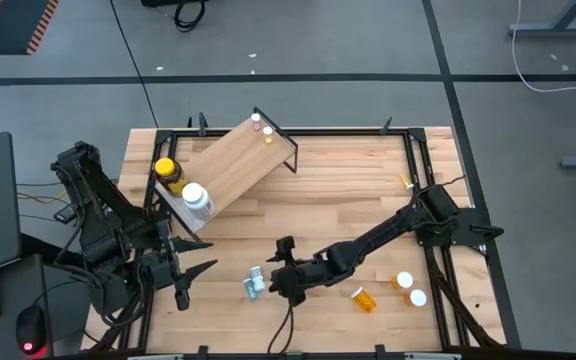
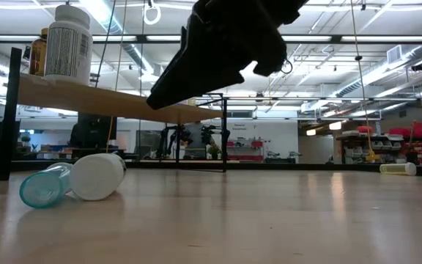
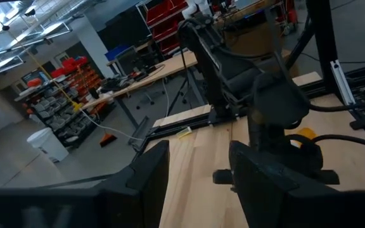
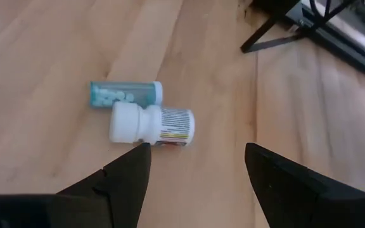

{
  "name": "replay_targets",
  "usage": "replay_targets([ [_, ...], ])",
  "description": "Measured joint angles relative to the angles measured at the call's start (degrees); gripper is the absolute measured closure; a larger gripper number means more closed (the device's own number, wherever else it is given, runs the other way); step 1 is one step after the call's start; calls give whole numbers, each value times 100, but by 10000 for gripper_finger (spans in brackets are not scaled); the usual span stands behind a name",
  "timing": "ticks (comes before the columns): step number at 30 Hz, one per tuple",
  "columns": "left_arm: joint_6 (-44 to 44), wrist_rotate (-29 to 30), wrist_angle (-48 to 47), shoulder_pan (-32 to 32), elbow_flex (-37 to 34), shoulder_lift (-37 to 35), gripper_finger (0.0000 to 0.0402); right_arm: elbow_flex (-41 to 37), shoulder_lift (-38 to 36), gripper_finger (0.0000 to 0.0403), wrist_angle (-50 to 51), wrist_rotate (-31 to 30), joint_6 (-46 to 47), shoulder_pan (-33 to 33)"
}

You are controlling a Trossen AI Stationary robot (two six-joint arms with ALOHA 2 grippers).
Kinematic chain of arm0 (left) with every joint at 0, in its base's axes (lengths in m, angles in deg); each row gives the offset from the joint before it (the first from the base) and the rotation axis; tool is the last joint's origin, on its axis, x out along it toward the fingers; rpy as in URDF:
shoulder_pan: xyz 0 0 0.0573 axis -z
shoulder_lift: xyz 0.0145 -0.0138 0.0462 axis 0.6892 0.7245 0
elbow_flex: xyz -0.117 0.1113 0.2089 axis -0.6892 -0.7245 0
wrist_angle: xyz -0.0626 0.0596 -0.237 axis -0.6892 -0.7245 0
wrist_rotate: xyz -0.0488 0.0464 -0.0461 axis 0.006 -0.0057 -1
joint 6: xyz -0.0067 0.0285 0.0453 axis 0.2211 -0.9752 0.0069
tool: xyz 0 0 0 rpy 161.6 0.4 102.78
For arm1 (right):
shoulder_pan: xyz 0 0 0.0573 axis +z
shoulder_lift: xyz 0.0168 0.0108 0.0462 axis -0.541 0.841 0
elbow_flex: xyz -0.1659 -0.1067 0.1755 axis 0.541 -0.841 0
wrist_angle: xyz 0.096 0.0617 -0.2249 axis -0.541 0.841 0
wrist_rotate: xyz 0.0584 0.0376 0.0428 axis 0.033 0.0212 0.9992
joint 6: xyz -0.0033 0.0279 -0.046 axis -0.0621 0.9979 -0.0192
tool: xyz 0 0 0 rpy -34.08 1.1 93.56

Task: Pick and place medicine bottles onto shelf by color
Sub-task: Put the small white pill bottle on the shelf

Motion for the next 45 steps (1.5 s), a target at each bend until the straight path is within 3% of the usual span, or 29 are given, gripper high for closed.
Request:
replay_targets([
  [6, 34, -7, 54, -22, -1, 0, 230, 12, 365, 139, -400, 349, -370, -11],
  [13, 35, -403, 120, -226, 1, 13, 230, 4, 850, 139, -952, 410, -1517, -9],
  [20, 42, -535, 118, -356, 1, 15, 230, 4, 857, 139, -1221, 481, -1676, -7],
  [29, 143, -538, 101, -356, 1, 15, 230, 4, 857, 139, -1464, 640, -1738, -11],
  [39, 144, -538, 81, -356, 1, 15, 230, 6, 857, 139, -2231, 1329, -1456, -146],
  [45, 145, -539, 81, -356, 1, 15, 230, 6, 857, 139, -2266, 1746, -539, -265],
])
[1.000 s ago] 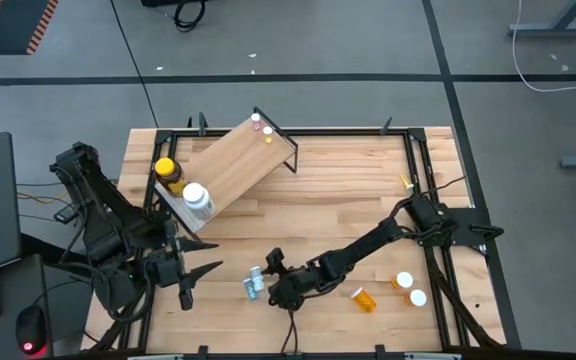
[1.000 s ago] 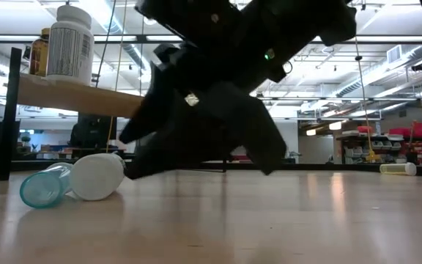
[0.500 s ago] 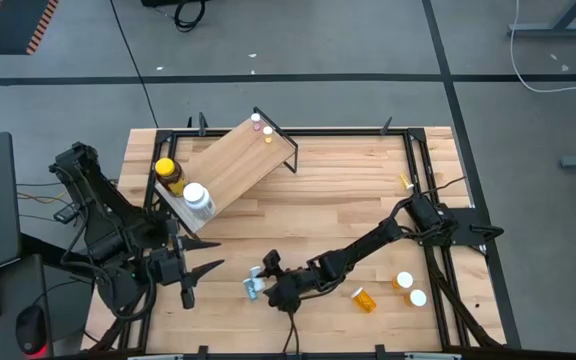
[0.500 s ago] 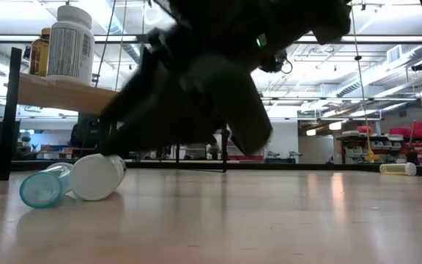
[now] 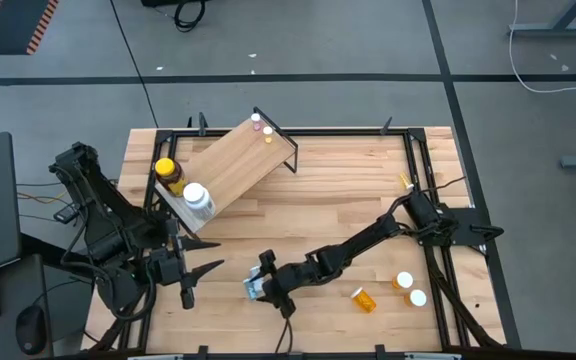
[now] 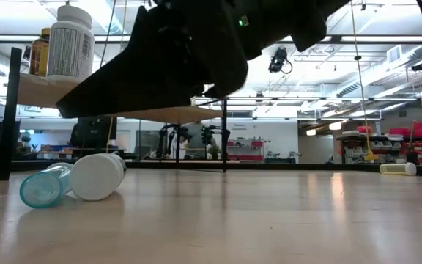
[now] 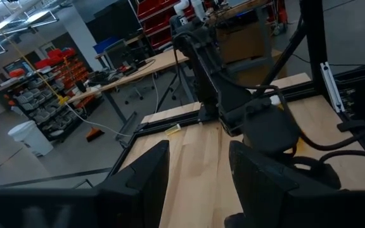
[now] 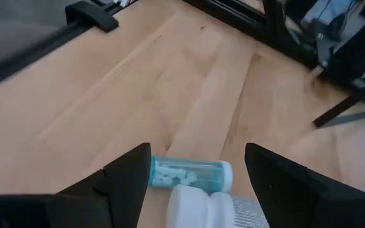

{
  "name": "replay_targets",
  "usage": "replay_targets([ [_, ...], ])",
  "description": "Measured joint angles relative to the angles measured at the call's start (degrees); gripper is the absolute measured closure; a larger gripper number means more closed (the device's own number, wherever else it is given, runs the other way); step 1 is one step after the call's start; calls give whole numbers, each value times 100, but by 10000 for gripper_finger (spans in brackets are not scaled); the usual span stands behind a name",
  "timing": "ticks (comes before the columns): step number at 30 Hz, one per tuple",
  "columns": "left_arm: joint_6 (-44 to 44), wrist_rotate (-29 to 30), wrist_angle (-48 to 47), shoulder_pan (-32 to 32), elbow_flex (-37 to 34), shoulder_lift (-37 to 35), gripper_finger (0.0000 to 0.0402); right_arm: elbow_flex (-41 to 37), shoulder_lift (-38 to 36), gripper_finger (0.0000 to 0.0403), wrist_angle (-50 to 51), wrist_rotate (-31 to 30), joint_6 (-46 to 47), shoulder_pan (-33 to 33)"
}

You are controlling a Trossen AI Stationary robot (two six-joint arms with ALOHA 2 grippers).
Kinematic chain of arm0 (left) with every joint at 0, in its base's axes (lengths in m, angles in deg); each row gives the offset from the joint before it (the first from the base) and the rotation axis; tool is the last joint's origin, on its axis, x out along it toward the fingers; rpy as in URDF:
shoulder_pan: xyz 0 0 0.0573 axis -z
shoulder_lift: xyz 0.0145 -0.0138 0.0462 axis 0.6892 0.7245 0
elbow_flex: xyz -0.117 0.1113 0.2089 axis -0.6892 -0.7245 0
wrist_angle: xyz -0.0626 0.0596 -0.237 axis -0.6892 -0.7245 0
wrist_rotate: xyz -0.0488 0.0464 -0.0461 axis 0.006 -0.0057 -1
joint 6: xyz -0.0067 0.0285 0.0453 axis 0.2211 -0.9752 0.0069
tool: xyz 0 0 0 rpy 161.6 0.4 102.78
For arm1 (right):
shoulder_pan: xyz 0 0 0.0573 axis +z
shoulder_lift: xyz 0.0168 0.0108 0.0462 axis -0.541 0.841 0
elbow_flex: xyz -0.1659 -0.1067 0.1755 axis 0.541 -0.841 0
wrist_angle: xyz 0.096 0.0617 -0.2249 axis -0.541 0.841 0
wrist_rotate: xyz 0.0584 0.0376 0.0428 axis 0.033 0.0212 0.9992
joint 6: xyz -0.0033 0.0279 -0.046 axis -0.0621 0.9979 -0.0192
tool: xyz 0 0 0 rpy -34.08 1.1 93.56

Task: Pick and place medicine bottles onto shelf by color
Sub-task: Put the small white pill bottle on the shelf

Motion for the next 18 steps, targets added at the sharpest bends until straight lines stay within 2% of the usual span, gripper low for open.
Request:
replay_targets([
  [10, 1, -1, 0, 0, 0, 0, 230, 0, 0, 151, 246, 350, 958, -145],
  [18, 1, -1, 0, 0, 0, 0, 230, 0, 0, 156, 339, 352, 1123, -154],
])
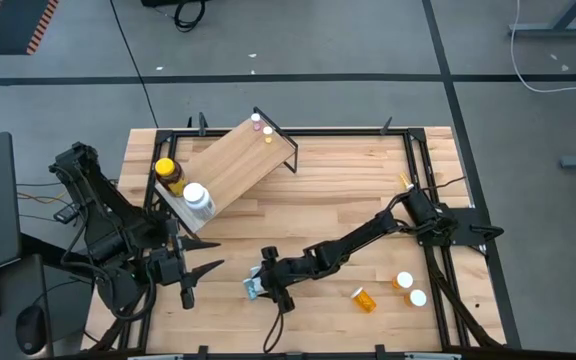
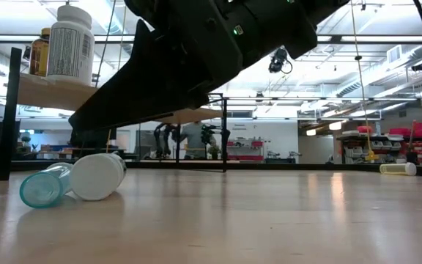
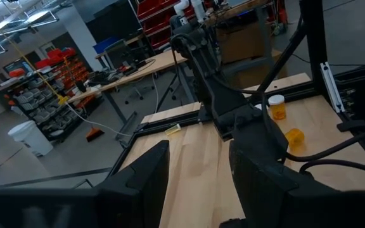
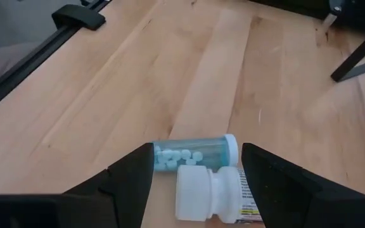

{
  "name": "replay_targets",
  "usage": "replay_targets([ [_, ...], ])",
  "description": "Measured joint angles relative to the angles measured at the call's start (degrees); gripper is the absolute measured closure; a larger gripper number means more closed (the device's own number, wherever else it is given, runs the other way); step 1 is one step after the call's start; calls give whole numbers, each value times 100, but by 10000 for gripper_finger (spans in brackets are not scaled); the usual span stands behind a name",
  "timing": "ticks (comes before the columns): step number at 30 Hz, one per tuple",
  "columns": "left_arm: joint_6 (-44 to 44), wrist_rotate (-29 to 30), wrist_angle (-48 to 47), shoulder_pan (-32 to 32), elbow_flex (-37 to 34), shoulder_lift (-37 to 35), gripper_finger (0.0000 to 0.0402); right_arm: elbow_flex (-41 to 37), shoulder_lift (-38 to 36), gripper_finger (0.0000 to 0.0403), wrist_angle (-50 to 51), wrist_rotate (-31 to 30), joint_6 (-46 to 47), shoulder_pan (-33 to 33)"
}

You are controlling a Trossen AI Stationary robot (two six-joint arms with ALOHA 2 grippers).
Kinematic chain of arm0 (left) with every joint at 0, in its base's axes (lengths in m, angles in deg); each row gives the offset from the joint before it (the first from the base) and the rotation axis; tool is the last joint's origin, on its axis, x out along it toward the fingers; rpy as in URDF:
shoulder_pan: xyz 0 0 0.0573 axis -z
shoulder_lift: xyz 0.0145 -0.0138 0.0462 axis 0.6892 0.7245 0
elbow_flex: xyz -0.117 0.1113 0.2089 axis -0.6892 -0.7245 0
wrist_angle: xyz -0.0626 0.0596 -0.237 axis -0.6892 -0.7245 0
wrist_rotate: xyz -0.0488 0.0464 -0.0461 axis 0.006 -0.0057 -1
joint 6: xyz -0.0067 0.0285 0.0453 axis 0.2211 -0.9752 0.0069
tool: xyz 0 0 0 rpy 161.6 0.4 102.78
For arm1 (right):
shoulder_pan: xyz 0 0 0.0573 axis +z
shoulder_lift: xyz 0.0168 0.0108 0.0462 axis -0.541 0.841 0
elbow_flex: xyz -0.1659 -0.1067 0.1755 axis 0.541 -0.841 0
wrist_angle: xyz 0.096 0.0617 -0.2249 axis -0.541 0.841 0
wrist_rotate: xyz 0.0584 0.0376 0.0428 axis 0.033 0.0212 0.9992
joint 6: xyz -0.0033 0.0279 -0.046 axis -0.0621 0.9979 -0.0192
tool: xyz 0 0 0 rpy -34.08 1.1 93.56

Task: Pick and place medicine bottles onto shelf by color
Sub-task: Put the small white pill bottle on the shelf

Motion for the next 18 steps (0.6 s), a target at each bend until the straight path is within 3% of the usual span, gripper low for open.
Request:
replay_targets([
  [7, 2, 0, 2, 2, -2, 0, 230, 6, 415, 156, -494, 348, 101, 1],
  [18, 4, 0, 2, 2, -2, 4, 230, 31, 588, 156, -711, 273, -12, 2],
])
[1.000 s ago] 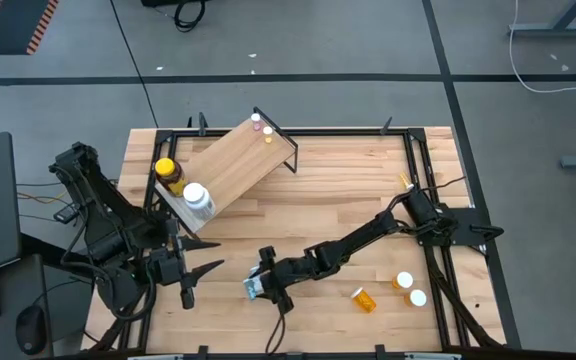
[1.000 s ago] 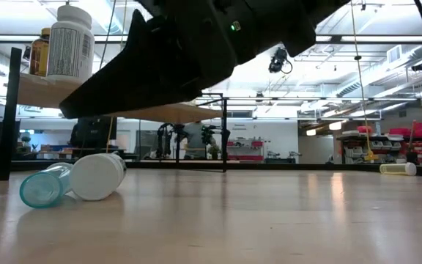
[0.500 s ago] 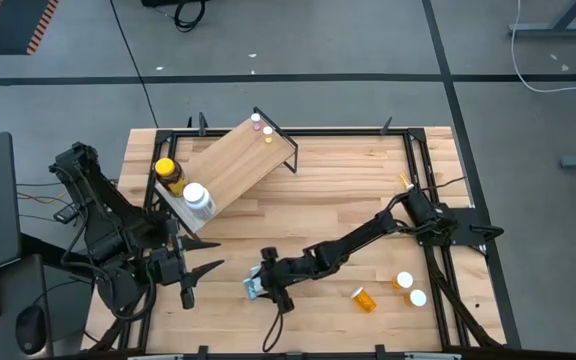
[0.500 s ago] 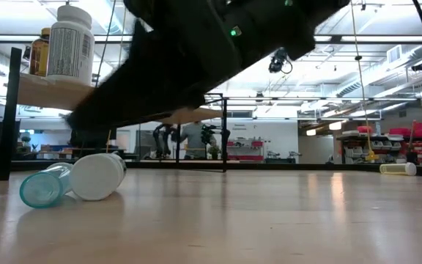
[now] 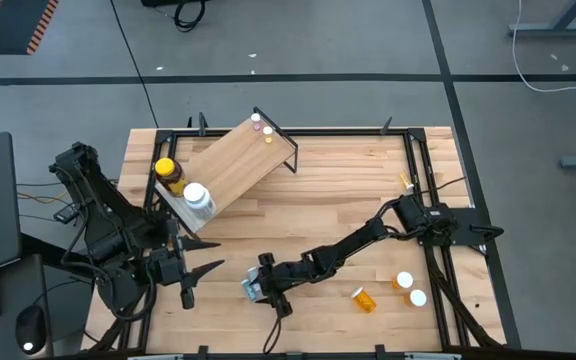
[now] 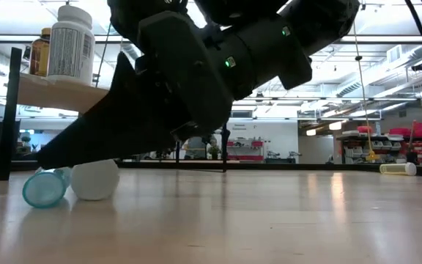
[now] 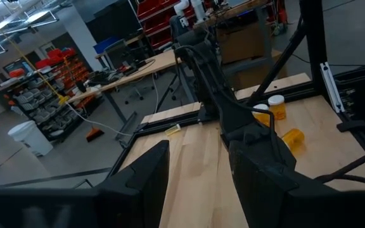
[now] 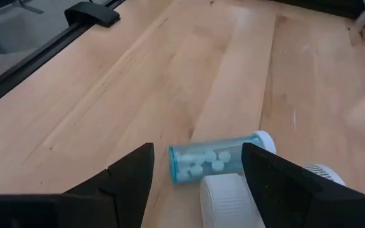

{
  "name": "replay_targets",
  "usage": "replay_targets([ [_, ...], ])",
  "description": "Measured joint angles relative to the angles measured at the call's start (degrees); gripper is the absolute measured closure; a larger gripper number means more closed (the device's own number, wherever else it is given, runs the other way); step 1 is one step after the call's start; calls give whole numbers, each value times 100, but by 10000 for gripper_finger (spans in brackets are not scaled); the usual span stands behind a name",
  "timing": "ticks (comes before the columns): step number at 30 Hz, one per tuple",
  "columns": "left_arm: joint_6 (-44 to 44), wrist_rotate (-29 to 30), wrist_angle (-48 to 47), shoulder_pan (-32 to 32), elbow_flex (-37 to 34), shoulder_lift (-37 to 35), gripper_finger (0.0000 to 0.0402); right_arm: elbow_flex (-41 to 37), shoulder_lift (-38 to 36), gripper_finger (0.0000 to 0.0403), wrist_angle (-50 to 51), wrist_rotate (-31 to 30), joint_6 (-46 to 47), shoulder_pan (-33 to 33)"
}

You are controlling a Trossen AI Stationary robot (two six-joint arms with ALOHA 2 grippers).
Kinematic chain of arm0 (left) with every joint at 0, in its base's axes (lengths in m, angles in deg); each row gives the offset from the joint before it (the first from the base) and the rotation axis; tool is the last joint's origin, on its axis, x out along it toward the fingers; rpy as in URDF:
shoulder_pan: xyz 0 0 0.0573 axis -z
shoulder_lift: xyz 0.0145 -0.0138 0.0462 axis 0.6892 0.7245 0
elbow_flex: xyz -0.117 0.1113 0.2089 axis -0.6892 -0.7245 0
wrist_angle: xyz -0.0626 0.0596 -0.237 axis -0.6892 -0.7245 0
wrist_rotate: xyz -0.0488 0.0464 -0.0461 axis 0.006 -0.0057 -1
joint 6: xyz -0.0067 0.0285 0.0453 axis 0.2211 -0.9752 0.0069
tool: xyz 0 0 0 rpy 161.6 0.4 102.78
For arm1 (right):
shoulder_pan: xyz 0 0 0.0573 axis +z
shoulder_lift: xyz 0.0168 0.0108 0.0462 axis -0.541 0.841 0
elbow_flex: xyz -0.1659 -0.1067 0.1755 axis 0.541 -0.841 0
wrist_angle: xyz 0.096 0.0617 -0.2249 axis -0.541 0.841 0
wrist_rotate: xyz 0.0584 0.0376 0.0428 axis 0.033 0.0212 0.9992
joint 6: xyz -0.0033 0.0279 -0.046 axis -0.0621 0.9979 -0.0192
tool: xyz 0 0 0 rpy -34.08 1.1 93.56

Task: Pick and place medicine bottles onto shelf by color
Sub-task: Put the small white pill bottle on the shelf

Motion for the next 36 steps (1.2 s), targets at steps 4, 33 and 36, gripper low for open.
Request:
replay_targets([
  [4, 0, 0, -3, 0, 0, 0, 230, -4, -280, 156, 841, -120, -33, 2],
  [33, 4, 0, -5, 0, 0, 0, 230, -97, -2580, 156, 8705, -1430, 1953, 129],
  [36, 33, 0, -7, 0, 0, 0, 230, -429, -2579, 156, 8873, -1016, 1974, 281],
])
